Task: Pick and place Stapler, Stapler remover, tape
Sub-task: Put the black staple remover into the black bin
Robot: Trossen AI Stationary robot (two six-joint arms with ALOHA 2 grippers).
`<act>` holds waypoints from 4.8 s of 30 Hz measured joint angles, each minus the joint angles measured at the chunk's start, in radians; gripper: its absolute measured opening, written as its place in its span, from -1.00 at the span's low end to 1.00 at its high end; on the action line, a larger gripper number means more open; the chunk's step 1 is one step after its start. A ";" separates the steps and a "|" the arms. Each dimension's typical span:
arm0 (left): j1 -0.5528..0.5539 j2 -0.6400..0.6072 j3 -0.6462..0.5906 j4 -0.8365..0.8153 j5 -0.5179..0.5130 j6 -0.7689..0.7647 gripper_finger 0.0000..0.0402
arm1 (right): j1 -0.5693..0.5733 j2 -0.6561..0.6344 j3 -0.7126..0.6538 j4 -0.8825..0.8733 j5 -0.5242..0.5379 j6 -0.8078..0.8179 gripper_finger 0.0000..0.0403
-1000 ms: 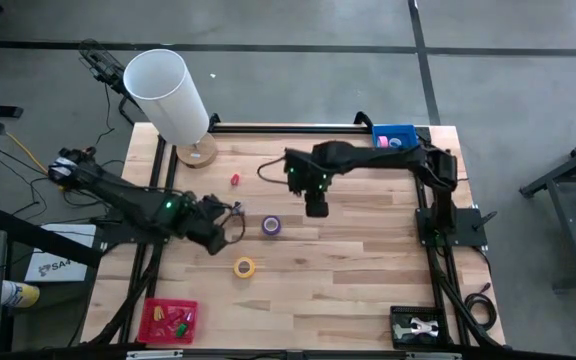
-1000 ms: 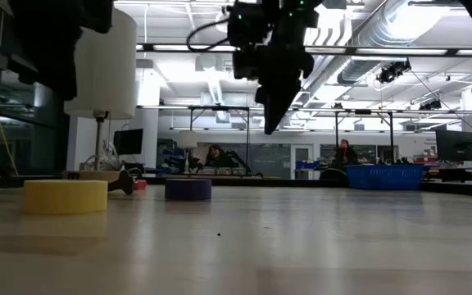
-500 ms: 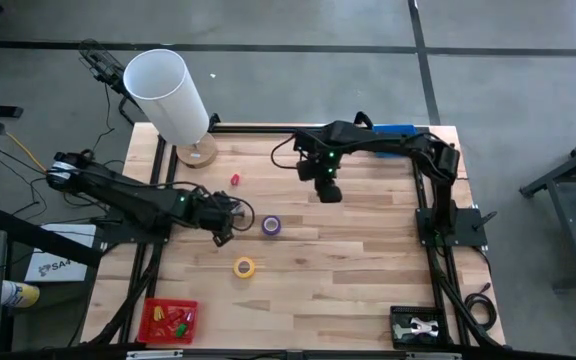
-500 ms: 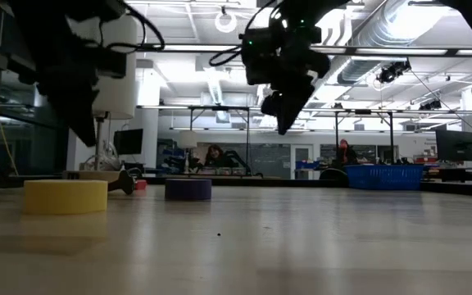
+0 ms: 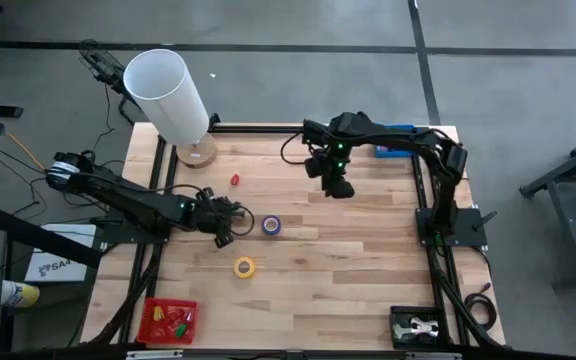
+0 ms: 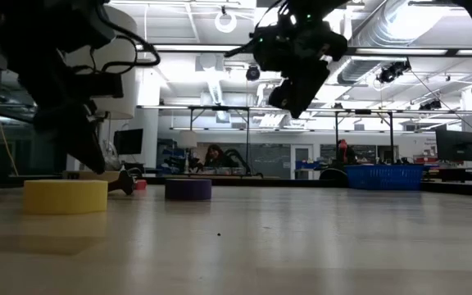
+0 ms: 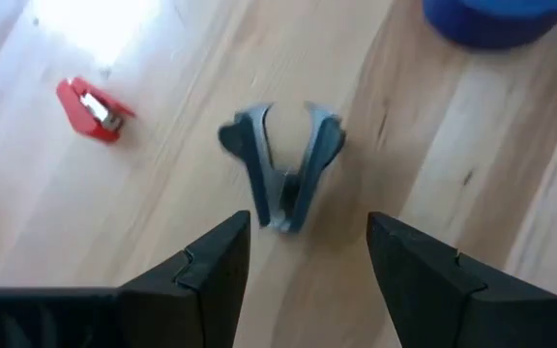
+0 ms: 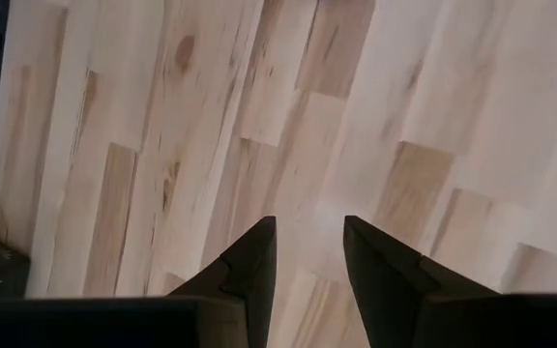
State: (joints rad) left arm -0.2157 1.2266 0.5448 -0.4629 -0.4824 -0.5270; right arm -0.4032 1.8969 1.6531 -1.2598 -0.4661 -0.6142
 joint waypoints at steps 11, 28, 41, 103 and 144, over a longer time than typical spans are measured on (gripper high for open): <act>0.000 0.003 -0.073 0.049 0.001 -0.026 0.01 | -0.070 -0.121 0.000 -0.020 0.002 0.003 -0.43; 0.000 -0.001 -0.231 0.268 -0.013 -0.086 0.01 | -0.101 -0.159 0.000 -0.032 -0.002 -0.006 -0.43; 0.065 0.001 -0.296 0.393 -0.022 -0.064 0.01 | -0.101 -0.159 0.000 -0.030 -0.005 -0.023 -0.43; 0.308 0.005 -0.177 0.695 0.253 0.182 -0.61 | -0.101 -0.159 0.001 -0.004 -0.005 -0.038 -0.43; 0.308 0.003 0.144 0.580 0.206 0.294 -0.61 | -0.100 -0.159 0.001 0.446 -0.013 0.246 -0.32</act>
State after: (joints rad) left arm 0.0921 1.2293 0.6884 0.1168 -0.2760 -0.2331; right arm -0.5034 1.7382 1.6539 -0.8136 -0.4789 -0.3679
